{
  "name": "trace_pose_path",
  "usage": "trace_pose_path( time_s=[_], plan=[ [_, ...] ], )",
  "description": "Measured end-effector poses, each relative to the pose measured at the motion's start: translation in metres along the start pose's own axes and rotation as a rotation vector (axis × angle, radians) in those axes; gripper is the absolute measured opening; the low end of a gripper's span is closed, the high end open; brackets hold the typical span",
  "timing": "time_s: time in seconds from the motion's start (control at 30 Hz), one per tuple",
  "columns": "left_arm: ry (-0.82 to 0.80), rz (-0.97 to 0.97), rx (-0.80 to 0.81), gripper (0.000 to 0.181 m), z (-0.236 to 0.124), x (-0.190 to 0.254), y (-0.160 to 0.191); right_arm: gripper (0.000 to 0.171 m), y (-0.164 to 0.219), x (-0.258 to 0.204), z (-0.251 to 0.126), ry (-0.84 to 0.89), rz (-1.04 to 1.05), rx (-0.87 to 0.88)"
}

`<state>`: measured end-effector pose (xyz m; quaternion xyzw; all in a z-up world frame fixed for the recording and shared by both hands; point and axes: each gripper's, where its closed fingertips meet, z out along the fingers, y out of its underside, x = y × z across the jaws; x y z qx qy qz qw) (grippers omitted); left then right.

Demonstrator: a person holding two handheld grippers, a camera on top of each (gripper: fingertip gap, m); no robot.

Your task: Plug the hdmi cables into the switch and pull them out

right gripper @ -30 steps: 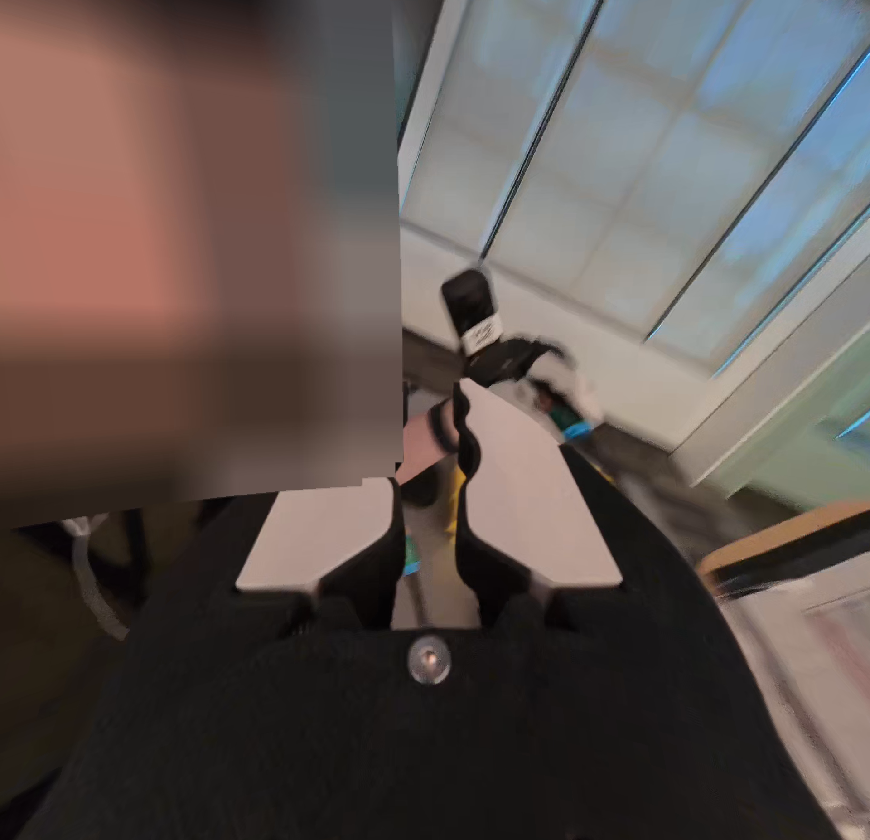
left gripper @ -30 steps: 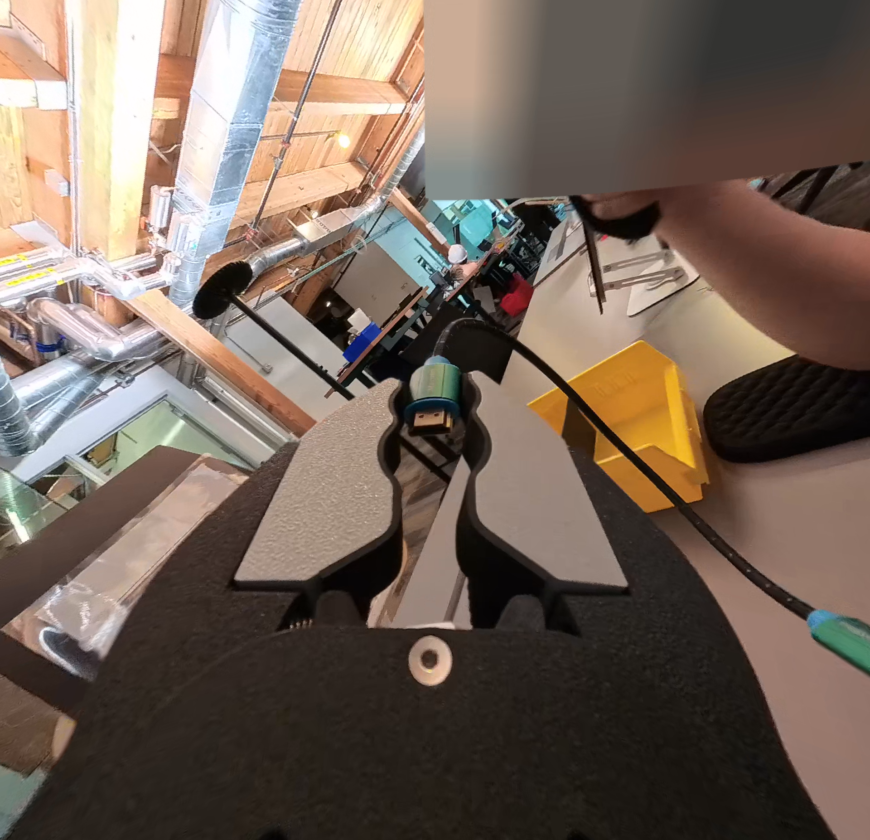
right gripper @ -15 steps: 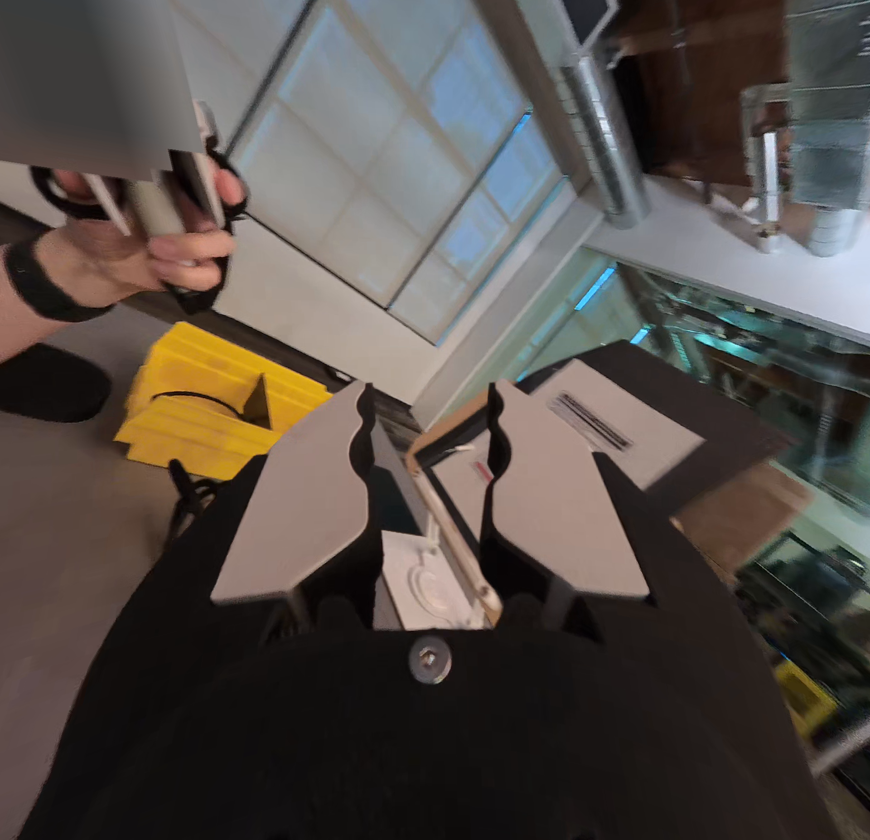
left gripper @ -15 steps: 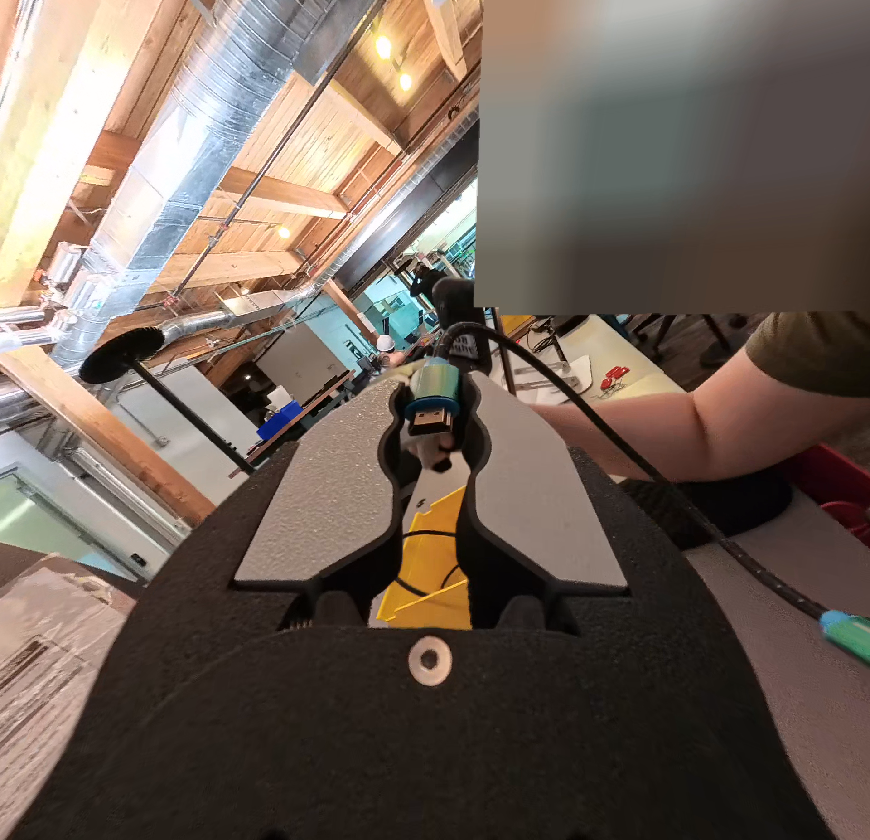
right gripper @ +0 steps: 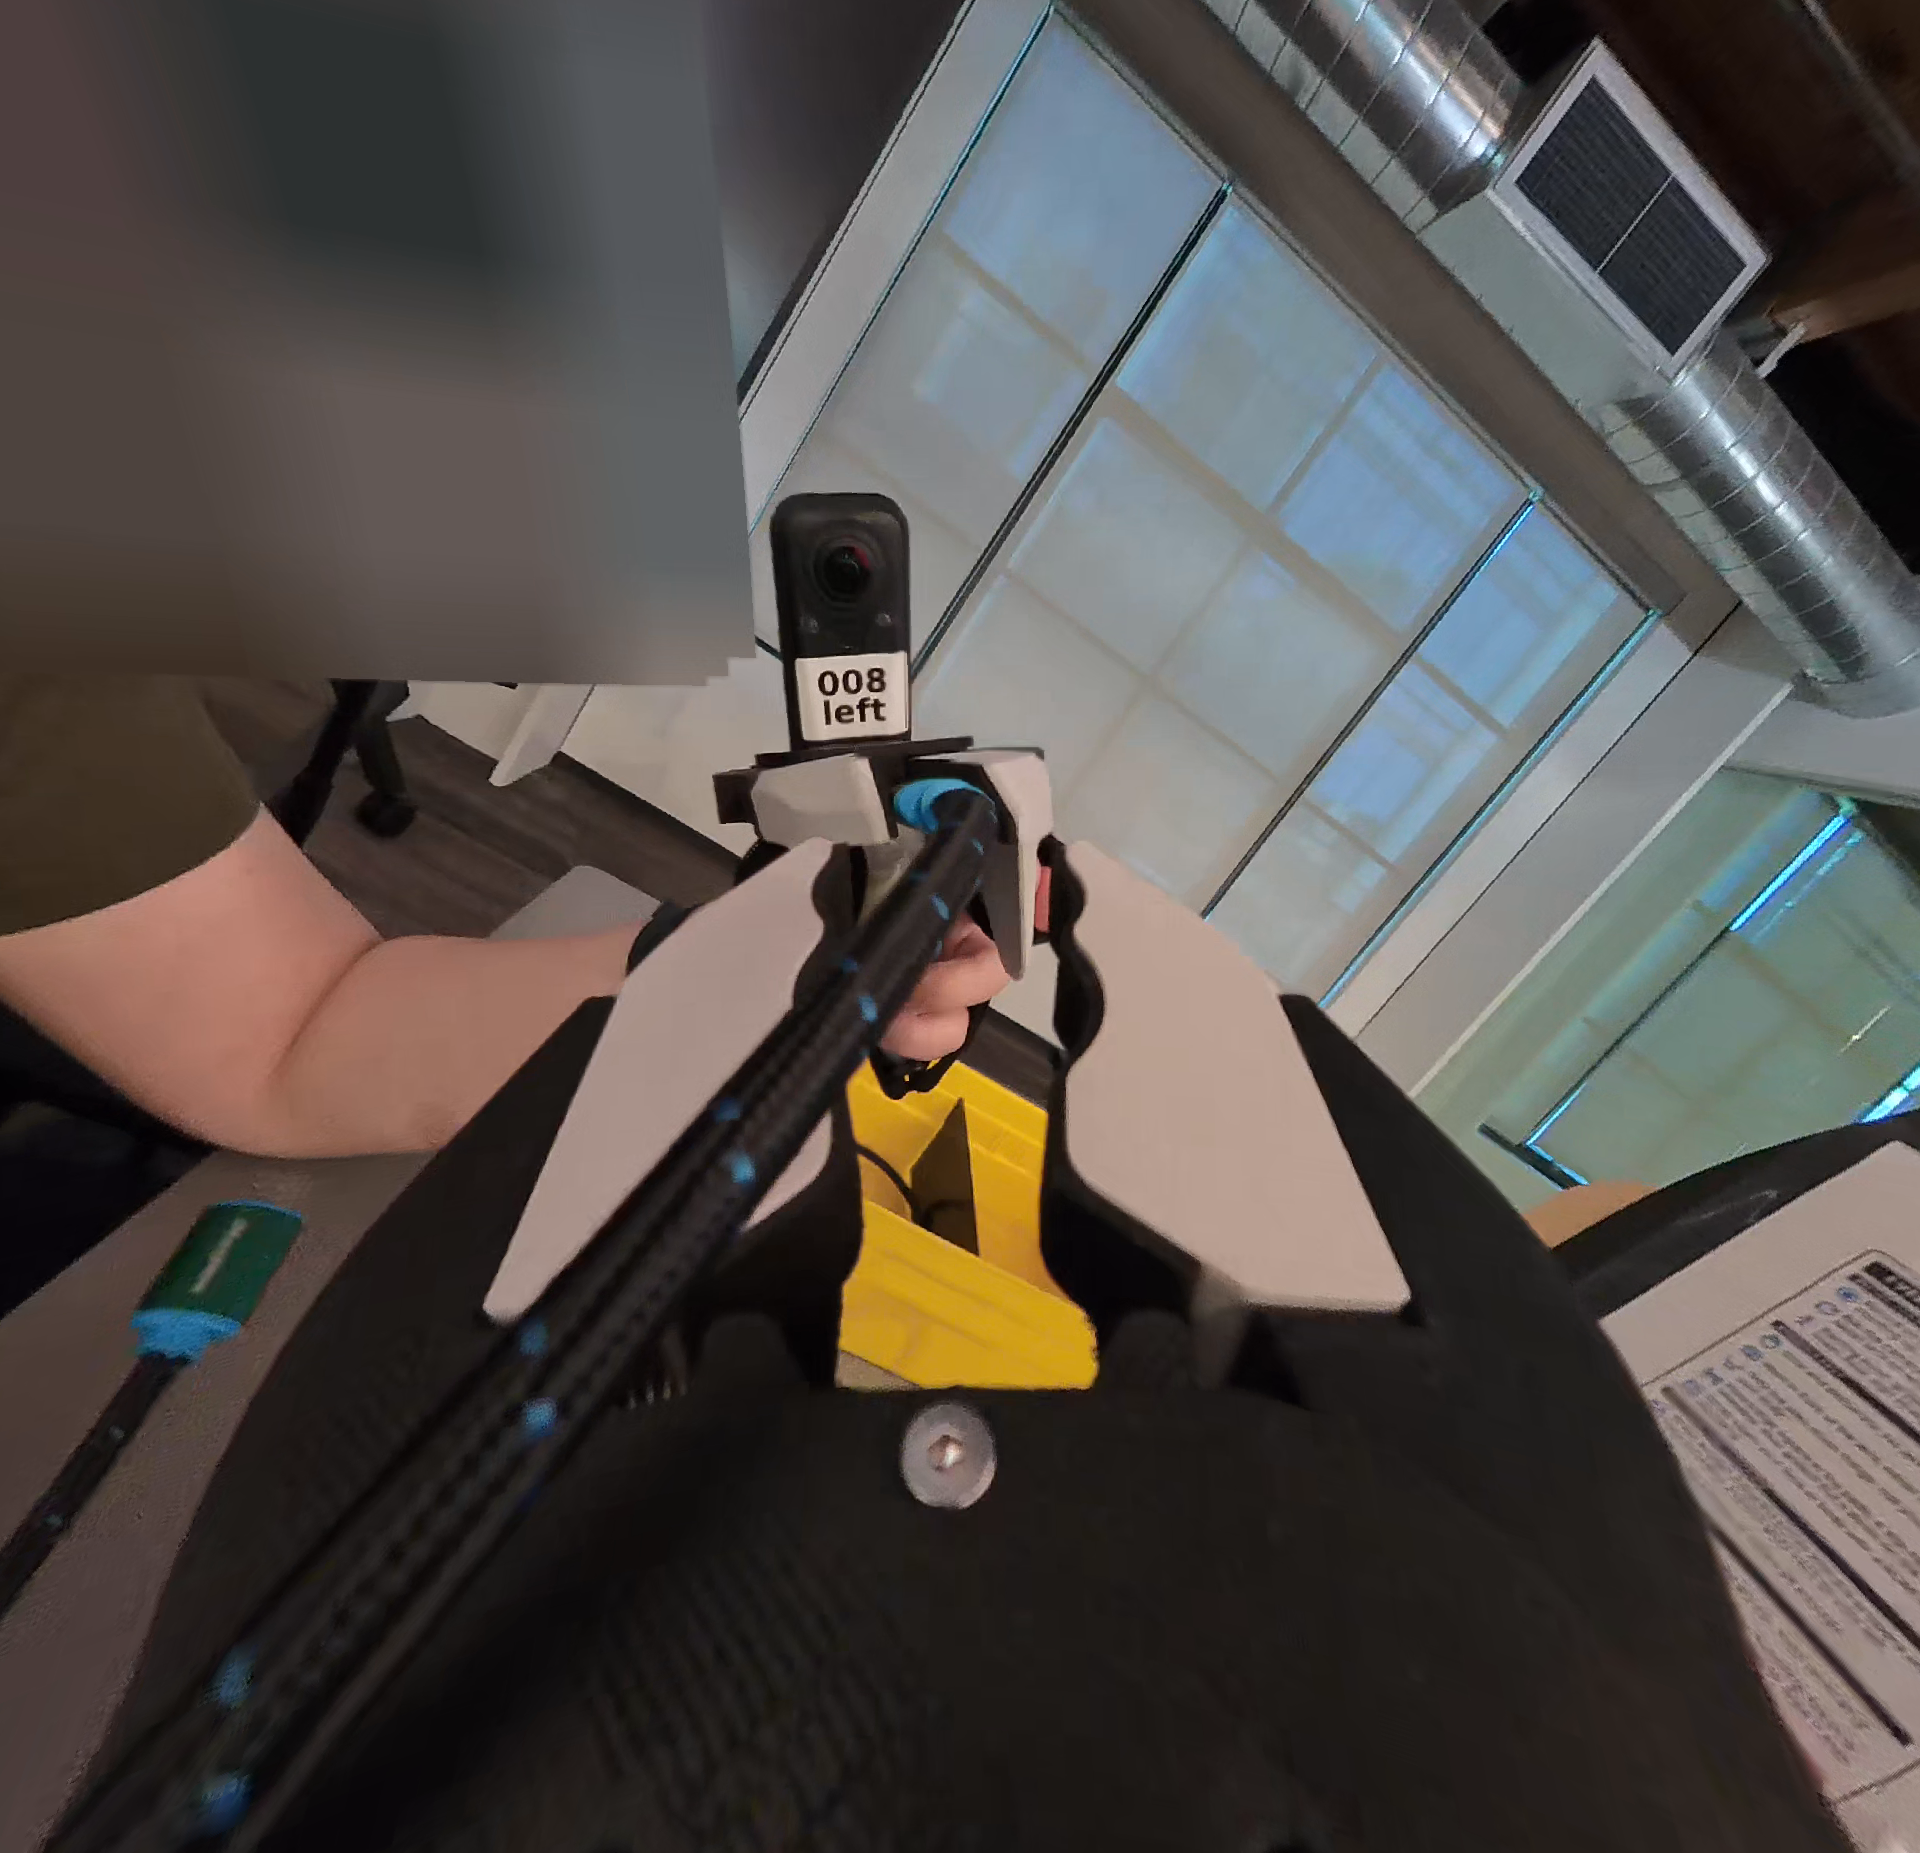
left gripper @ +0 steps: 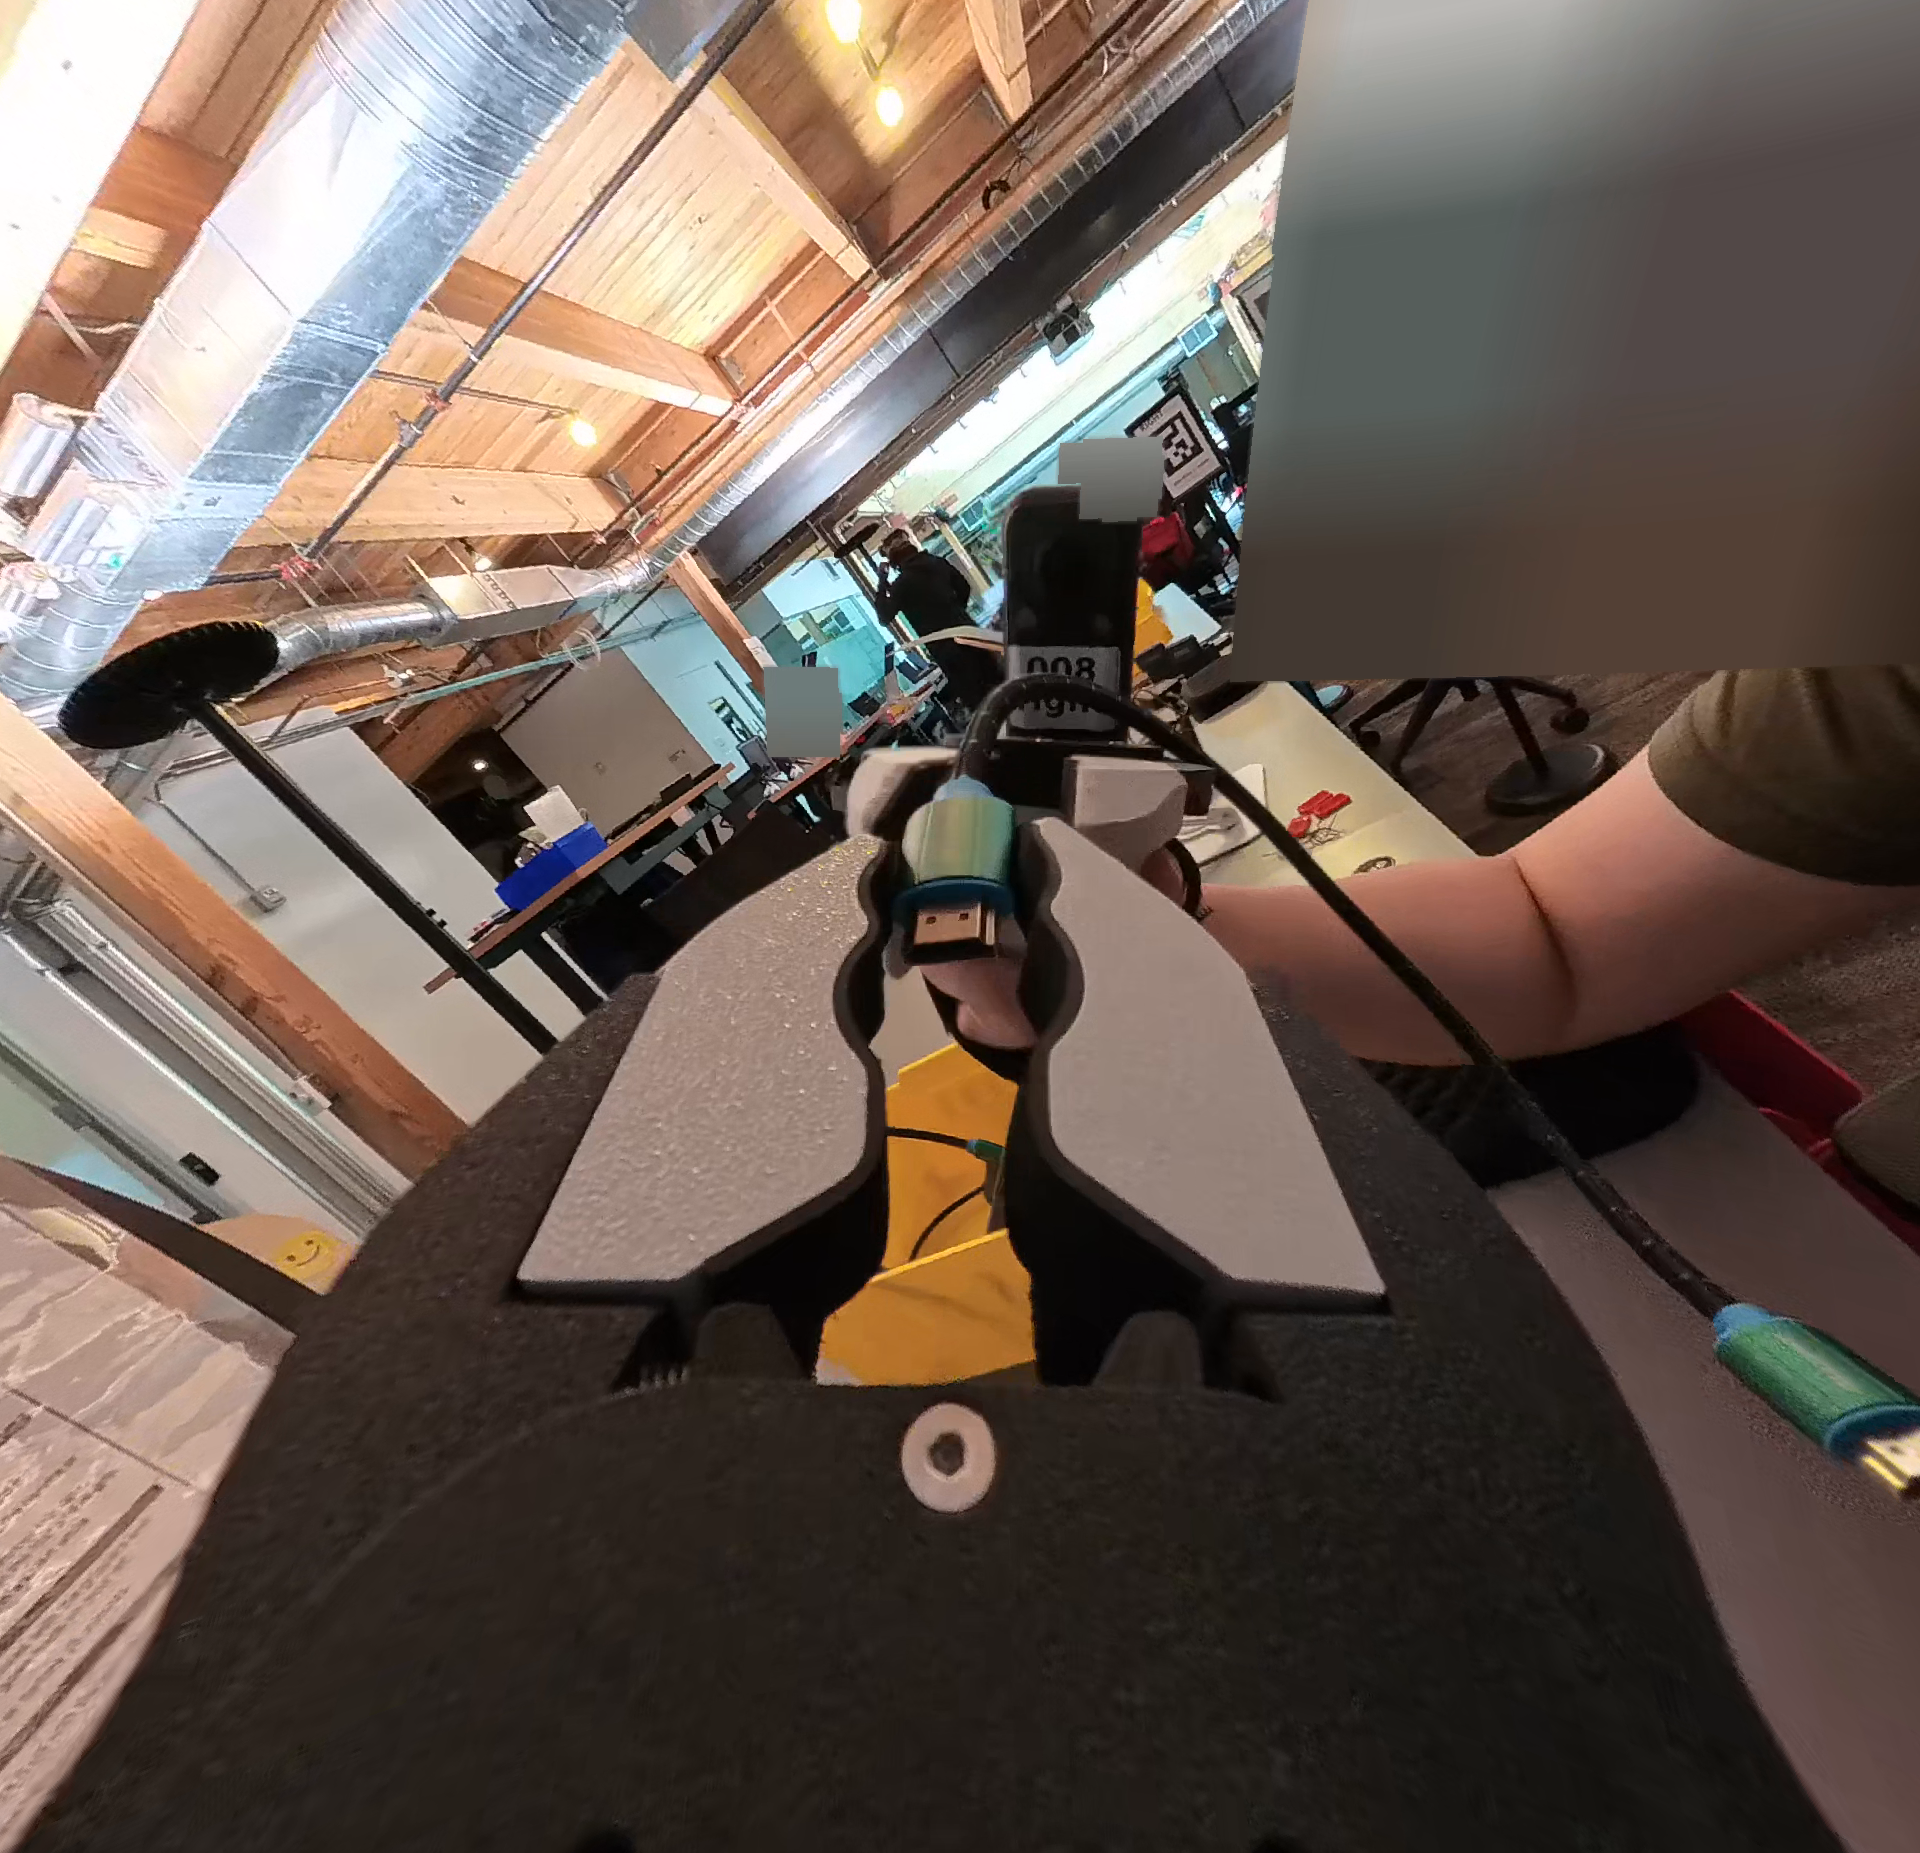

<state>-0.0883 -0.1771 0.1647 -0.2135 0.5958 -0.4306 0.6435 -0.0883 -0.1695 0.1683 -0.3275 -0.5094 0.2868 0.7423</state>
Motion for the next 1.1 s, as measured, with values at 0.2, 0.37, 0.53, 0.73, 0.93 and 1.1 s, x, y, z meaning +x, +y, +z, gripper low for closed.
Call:
trace_pose_path(
  time_s=[0.2, 0.37, 0.53, 0.73, 0.93, 1.1],
  plan=[
    [0.042, -0.026, -0.046, 0.021, 0.003, 0.005, 0.009, 0.025, 0.001, -0.009, 0.003, -0.013, -0.095, -0.037],
    [0.056, -0.035, -0.088, 0.021, 0.002, 0.005, 0.014, 0.022, 0.005, -0.010, 0.001, -0.022, -0.124, -0.091],
    [0.075, -0.042, -0.108, 0.022, 0.004, 0.008, 0.018, 0.014, 0.006, -0.009, -0.002, -0.034, -0.124, -0.103],
    [0.071, -0.185, -0.087, 0.028, 0.002, 0.000, 0.021, 0.012, 0.008, -0.004, -0.001, 0.011, -0.160, -0.109],
    [0.104, -0.440, 0.021, 0.039, -0.008, -0.014, 0.015, 0.012, 0.010, 0.004, -0.004, 0.079, -0.244, -0.132],
    [0.098, -0.649, 0.031, 0.027, -0.013, -0.028, 0.027, 0.012, 0.016, 0.007, -0.005, 0.123, -0.362, -0.171]
  ],
)
